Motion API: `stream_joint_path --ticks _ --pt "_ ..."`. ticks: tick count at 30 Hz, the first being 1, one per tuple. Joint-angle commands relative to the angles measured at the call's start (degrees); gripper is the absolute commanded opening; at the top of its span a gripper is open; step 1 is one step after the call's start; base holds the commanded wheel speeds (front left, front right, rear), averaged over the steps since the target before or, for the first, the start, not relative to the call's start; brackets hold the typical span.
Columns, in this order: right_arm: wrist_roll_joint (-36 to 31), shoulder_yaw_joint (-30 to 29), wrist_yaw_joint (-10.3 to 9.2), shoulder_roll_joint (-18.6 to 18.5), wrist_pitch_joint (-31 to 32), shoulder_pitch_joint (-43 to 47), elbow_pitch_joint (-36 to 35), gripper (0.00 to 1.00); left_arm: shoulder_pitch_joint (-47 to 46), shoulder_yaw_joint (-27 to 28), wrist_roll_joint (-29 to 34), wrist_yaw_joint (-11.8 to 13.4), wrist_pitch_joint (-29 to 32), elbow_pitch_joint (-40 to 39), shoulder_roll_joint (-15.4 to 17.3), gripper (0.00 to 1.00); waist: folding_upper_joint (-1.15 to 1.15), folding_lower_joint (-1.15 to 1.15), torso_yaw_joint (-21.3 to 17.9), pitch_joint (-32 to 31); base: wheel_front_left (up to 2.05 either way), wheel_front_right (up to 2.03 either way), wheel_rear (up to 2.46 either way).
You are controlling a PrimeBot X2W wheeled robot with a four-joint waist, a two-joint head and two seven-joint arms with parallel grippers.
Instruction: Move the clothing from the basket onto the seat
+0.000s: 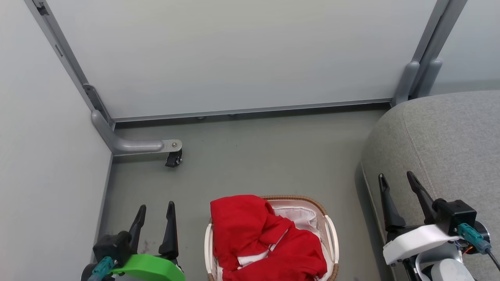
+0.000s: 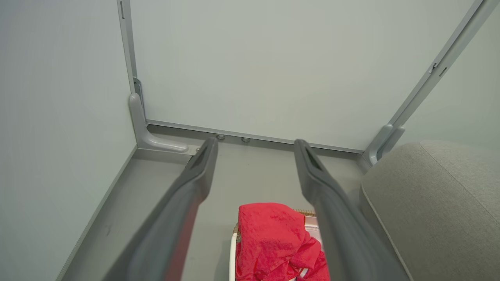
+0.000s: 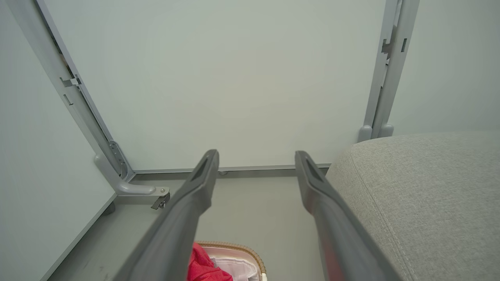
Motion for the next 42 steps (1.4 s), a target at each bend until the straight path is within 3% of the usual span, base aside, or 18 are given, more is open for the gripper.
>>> stream_joint_path --ticks 1,16,42 --pt "-1.48 0.06 0.00 -0.36 -0.65 0.51 0.00 1.00 0.44 -0.07 1.29 -0.17 -0.49 0.17 0.41 1.00 0.00 0.00 0.00 0.00 0.00 0.00 0.00" --pt "-7.21 0.17 0.00 -0.44 -2.13 0.76 0.92 1.00 0.54 -1.11 6.40 -0.22 -2.09 1.13 0.45 1.00 0.00 0.00 0.15 0.04 0.00 0.00 0.00" --pt "-5.73 0.03 -0.01 -0.42 -2.12 0.12 2.90 1.00 0.33 -0.90 5.41 -0.18 -1.91 1.96 0.43 1.00 0.00 0.00 0.21 -0.05 0.00 0.00 0.00"
